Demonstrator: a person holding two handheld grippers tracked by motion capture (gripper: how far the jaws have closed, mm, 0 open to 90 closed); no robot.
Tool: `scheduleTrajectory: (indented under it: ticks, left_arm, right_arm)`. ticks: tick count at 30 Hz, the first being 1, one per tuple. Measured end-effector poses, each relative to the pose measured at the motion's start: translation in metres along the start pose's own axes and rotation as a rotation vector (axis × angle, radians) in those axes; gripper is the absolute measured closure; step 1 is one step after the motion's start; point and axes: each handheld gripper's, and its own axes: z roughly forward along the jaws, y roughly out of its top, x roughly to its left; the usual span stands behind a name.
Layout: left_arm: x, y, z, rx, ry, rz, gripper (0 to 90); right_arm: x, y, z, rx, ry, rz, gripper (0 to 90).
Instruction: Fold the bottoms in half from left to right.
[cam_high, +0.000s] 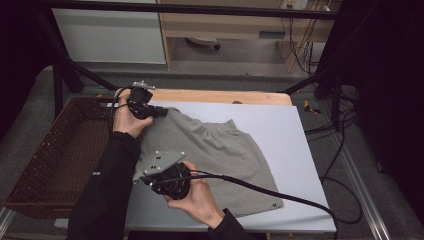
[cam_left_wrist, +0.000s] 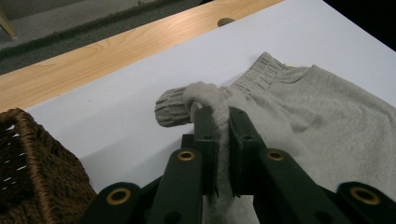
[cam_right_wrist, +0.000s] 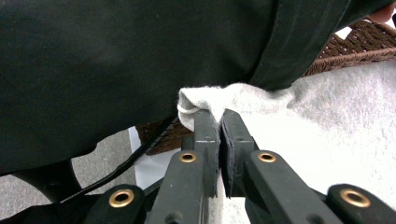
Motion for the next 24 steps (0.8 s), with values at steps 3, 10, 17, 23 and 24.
scheduleTrajectory:
  ticks: [3,10,17,23,24]
  left_arm:
    - [0.0,0.0,-0.003,-0.006,0.003,-0.001,83.6]
    - [0.001,-0.001,-0.012,-0.019,-0.001,-0.007,83.6]
    - [0.004,-0.001,-0.021,-0.029,0.012,-0.019,83.6]
    - [0.0,0.0,-0.016,-0.012,0.013,-0.014,83.6]
    - [0.0,0.0,-0.015,-0.01,0.016,-0.015,83.6]
  right_arm:
    - [0.0,0.002,0.0,-0.003,0.002,0.003,87.0]
    - [0.003,0.008,0.001,-0.004,0.004,-0.008,87.0]
    - [0.005,0.012,0.001,-0.014,0.012,-0.014,87.0]
    - [0.005,0.009,0.002,-0.005,0.009,-0.014,87.0]
    - [0.004,0.007,0.002,-0.004,0.008,-0.011,86.9]
